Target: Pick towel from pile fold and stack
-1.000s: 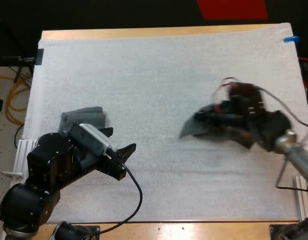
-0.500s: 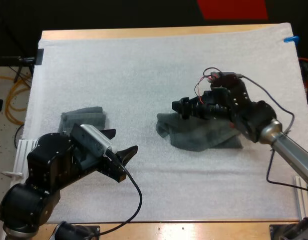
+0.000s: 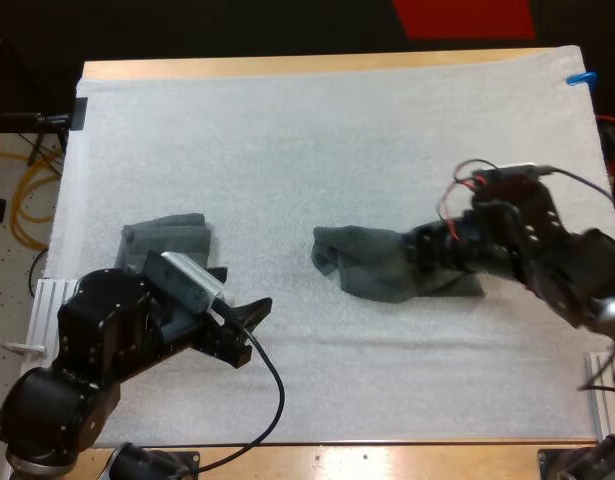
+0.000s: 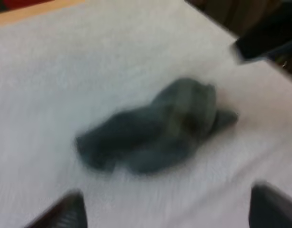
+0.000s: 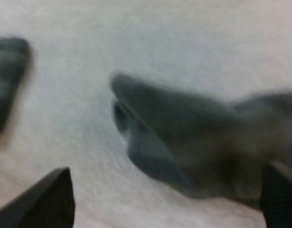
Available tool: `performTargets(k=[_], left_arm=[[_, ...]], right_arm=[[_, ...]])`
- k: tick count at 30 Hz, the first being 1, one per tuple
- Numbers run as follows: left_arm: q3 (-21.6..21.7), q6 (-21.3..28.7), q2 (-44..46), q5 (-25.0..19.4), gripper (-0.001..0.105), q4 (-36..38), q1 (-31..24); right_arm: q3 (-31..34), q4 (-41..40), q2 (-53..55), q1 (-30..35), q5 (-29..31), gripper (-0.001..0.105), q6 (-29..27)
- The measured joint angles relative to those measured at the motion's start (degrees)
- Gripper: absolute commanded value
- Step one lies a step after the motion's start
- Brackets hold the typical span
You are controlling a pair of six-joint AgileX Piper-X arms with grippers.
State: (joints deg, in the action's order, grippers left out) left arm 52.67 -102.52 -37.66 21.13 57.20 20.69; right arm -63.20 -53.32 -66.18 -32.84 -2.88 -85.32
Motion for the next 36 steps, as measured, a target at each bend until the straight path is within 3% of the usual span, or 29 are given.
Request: performTargets(k=[4,8,15,21,24,29,32,36], left_arm=[[0.0,-0.3,0.0,-3.8,0.068,2.7,0.0],[0.0,-0.3,0.0,-4.6,0.068,2.8,0.0],[0.0,-0.3,0.0,-4.6,0.068,2.8,0.0],[0.0,0.2,0.0,-4.6,0.068,4.0,0.0],[0.0,1.1,0.0,-4.6,0.068,4.4,0.0],[-1.6,1.4,0.0,-4.7,0.068,4.4,0.0],[-2.5,1.4,0.0,-4.9,0.068,4.5,0.0],[-2.6,1.4,0.0,-5.0,0.068,4.5,0.0]], right_arm=[[2.9,-2.8,3.8,0.0,2.5,0.076,-0.4],[9.0,-2.9,5.3,0.0,4.3,0.076,-0.3],[18.9,6.6,3.9,0.7,4.6,0.076,3.5],[21.5,11.3,-0.6,9.6,1.0,0.076,4.3],[21.5,13.3,-3.6,15.7,-3.9,0.075,3.9],[21.5,12.3,-9.0,21.7,-12.0,0.068,-3.4],[21.5,12.5,-11.8,21.9,-12.8,0.069,-9.1],[21.5,16.2,-14.7,21.9,-13.2,0.069,-12.4]])
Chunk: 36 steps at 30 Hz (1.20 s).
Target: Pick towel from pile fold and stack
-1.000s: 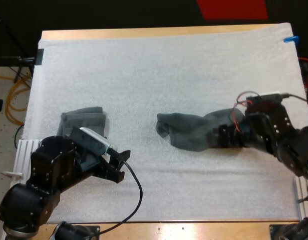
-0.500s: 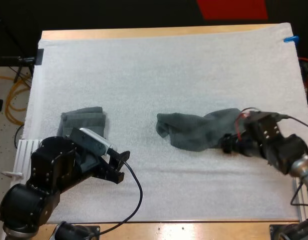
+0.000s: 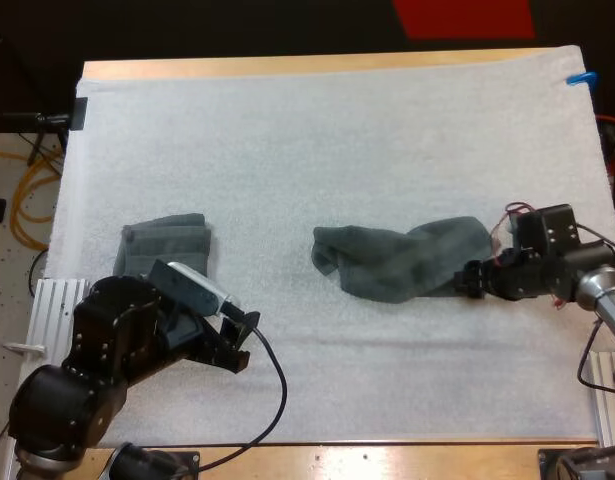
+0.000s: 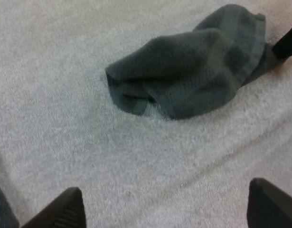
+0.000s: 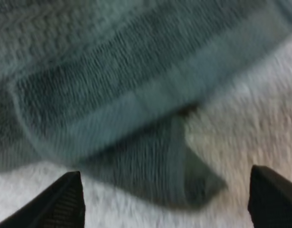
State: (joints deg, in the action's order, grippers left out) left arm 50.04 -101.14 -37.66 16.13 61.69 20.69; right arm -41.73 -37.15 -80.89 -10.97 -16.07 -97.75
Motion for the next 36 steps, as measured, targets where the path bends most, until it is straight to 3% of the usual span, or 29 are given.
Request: performTargets(k=[5,7,13,15,16,25,33,36], left_arm=[[0.0,0.0,0.0,0.0,0.068,0.0,0.0],[0.0,0.0,0.0,0.0,0.068,0.0,0.0],[0.0,0.0,0.0,0.0,0.068,0.0,0.0],[0.0,0.0,0.0,0.0,0.068,0.0,0.0],[0.0,0.0,0.0,0.0,0.068,0.0,0.0],[0.0,-0.2,0.0,0.0,0.068,0.0,0.0],[0.0,-0.3,0.0,0.0,0.068,0.0,0.0],[0.0,-0.3,0.0,0.0,0.068,0.0,0.0]], right_arm=[[0.0,3.4,-4.6,0.0,0.0,0.068,-0.6],[0.0,3.7,-6.2,0.0,0.0,0.063,-0.7],[-0.2,4.4,-7.7,0.0,0.4,0.023,-0.8],[-0.2,4.5,-7.9,0.0,-0.3,0.005,-0.8],[-0.4,4.0,-8.1,0.0,-1.2,0.002,-0.7],[-7.6,1.1,-3.5,0.0,-16.7,0.000,2.5],[-17.7,10.8,5.4,0.0,-18.3,0.000,15.4],[-17.6,7.8,5.7,-0.2,-18.3,0.000,16.6]])
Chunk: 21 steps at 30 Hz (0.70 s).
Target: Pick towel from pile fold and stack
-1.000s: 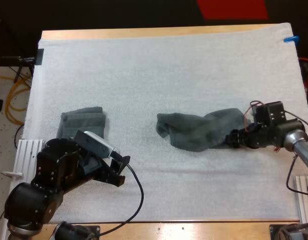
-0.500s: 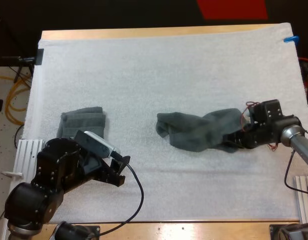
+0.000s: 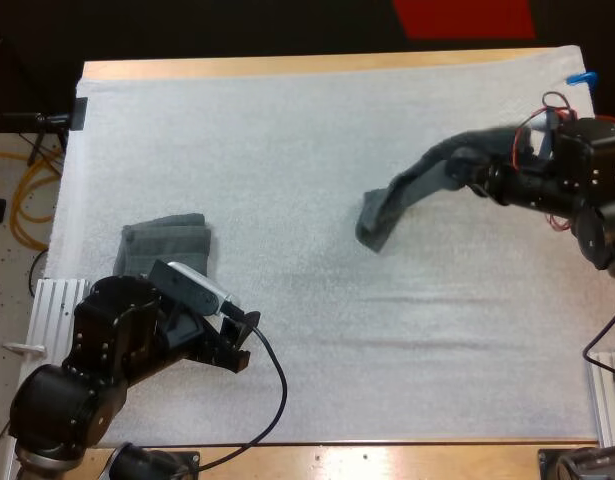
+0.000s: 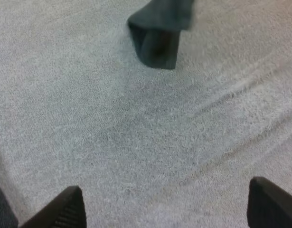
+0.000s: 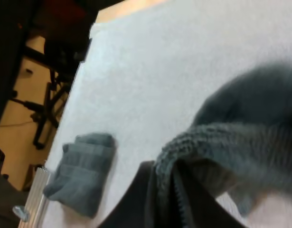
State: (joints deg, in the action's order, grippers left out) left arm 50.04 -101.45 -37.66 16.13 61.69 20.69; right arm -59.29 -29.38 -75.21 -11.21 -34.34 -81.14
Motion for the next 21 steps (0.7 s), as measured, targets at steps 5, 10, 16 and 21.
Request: performTargets(k=[5,10,16,21], left_arm=[[0.0,0.0,0.0,0.0,0.068,-0.4,0.0],[0.0,0.0,0.0,0.3,0.068,-0.4,0.0],[0.0,0.0,0.0,0.3,0.068,-0.8,0.0],[0.0,0.0,0.0,1.9,0.068,-2.7,0.0]], right_arm=[[7.5,-7.7,-2.4,-1.0,0.4,0.000,0.0],[11.6,-15.7,-2.2,-1.0,-4.6,0.000,-2.0],[9.7,-14.0,3.2,-1.0,-10.2,0.000,-0.5],[3.0,0.8,5.8,-1.0,-13.5,0.000,9.6]])
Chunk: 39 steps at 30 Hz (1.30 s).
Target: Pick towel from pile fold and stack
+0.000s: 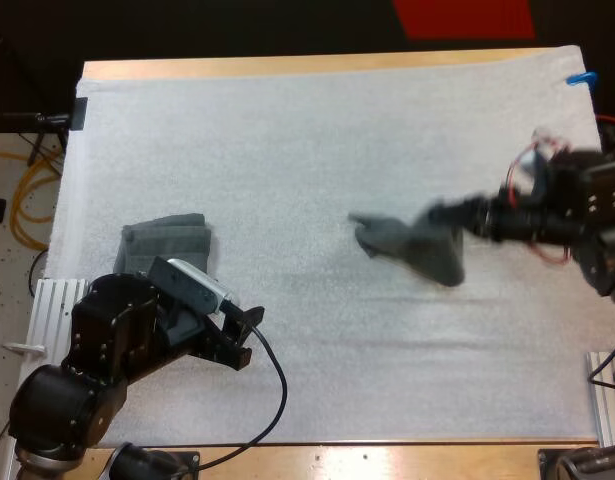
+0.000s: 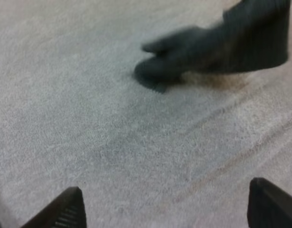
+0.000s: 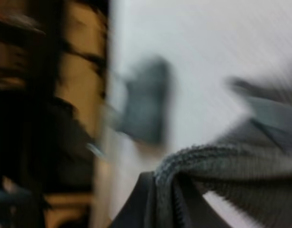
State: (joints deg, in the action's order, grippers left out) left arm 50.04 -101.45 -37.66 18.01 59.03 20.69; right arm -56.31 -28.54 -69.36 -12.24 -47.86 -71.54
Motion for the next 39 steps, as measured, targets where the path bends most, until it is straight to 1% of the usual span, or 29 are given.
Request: performTargets(k=[3,6,9,13,15,18,21,24,28,32,35,39], left_arm=[[0.0,-0.1,0.0,0.6,0.068,0.0,0.0],[0.0,-0.1,0.0,0.7,0.068,0.0,0.0],[0.0,-0.1,0.0,0.7,0.068,0.0,0.0],[0.0,-0.1,0.0,0.7,0.068,0.0,0.0],[0.0,-0.1,0.0,0.7,0.068,0.0,0.0],[0.0,-0.1,0.0,0.7,0.068,0.0,0.0],[0.0,-0.1,0.0,0.7,0.068,0.0,0.0],[0.0,-0.1,0.0,0.7,0.068,0.0,0.0],[0.0,-0.1,0.0,0.7,0.068,0.0,0.0],[0.0,-0.1,0.0,0.7,0.068,-0.3,0.0],[0.0,-0.1,0.0,0.7,0.068,-0.8,0.0],[0.0,-0.1,0.0,0.7,0.068,-1.9,0.0]], right_arm=[[-1.9,9.3,0.0,0.0,1.1,0.000,3.0],[-1.2,10.1,0.0,0.0,1.5,0.000,3.4],[3.2,4.2,0.2,0.0,1.6,0.000,0.9],[11.7,-5.2,0.0,0.0,7.3,0.000,-4.5],[15.5,-7.9,0.0,0.0,9.7,0.000,-5.6],[19.0,-12.4,0.1,0.0,9.5,0.000,-6.2],[19.9,-17.9,1.9,0.0,6.6,0.000,-9.3],[19.9,-24.2,5.8,0.0,6.6,0.000,-13.0],[19.9,-32.9,12.5,0.0,6.8,0.000,-15.8],[19.9,-40.6,17.1,0.0,4.0,0.000,-18.8],[19.9,-42.0,18.4,0.0,1.5,0.000,-19.3],[19.9,-38.8,18.4,0.0,-1.3,0.000,-17.3]])
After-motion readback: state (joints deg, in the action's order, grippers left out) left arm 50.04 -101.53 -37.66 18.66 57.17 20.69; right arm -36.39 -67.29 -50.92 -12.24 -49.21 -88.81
